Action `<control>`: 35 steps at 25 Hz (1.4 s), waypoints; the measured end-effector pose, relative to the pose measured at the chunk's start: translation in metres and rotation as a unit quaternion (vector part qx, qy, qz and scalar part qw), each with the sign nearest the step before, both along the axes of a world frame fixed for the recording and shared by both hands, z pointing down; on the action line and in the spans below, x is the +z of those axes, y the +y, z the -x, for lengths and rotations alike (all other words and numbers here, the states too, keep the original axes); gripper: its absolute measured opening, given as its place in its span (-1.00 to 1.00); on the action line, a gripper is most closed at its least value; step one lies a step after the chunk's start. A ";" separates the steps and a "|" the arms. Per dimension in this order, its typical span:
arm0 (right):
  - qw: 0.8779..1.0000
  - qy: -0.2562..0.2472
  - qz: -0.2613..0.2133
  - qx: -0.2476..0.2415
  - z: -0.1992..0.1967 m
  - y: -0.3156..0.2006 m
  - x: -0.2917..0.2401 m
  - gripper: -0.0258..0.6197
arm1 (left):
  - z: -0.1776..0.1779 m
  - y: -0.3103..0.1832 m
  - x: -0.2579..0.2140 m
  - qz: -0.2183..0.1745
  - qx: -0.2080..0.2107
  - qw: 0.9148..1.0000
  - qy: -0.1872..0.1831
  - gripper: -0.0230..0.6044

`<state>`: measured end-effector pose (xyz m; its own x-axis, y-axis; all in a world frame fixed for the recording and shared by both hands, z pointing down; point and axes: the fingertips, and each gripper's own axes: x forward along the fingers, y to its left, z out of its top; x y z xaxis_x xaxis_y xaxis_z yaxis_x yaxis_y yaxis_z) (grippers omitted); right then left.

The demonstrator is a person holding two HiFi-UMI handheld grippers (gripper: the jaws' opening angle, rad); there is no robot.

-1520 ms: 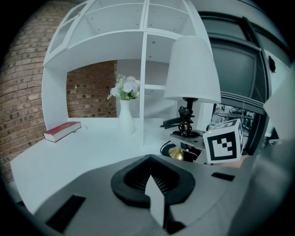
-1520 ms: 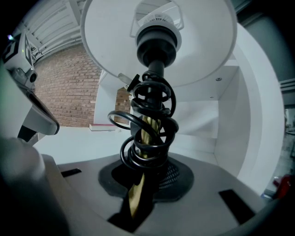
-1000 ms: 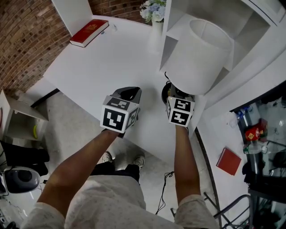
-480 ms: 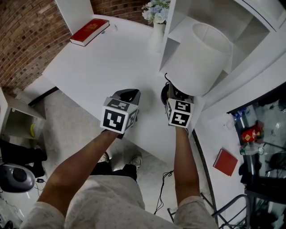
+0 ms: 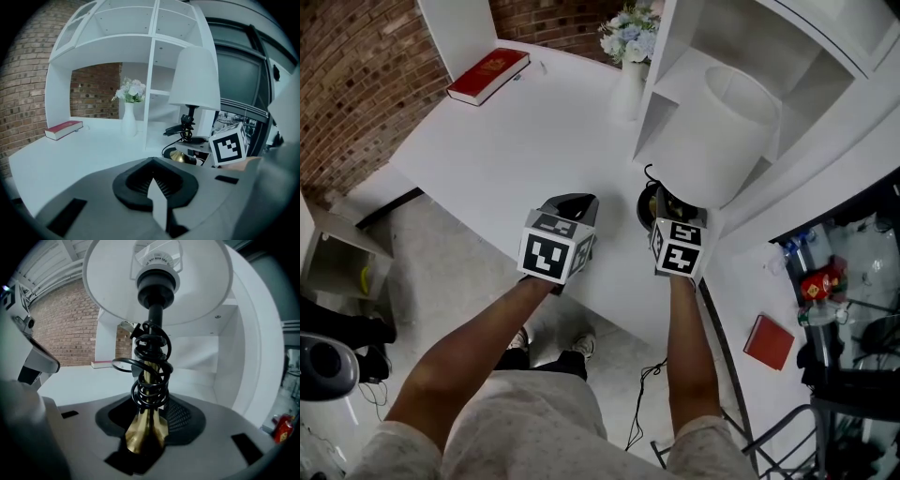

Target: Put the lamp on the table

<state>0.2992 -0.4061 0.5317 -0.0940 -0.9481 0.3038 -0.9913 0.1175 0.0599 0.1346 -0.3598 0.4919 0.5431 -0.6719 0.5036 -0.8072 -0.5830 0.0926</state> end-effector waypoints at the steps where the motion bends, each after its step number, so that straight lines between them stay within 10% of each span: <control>1: 1.000 0.001 0.001 0.004 -0.001 0.002 -0.001 -0.44 | 0.000 0.000 -0.001 -0.001 0.002 1.000 0.001 -0.94; 35: 0.995 0.039 0.050 0.072 0.018 0.086 -0.059 -0.44 | 0.001 0.008 -0.041 -0.035 0.099 0.994 0.042 -0.94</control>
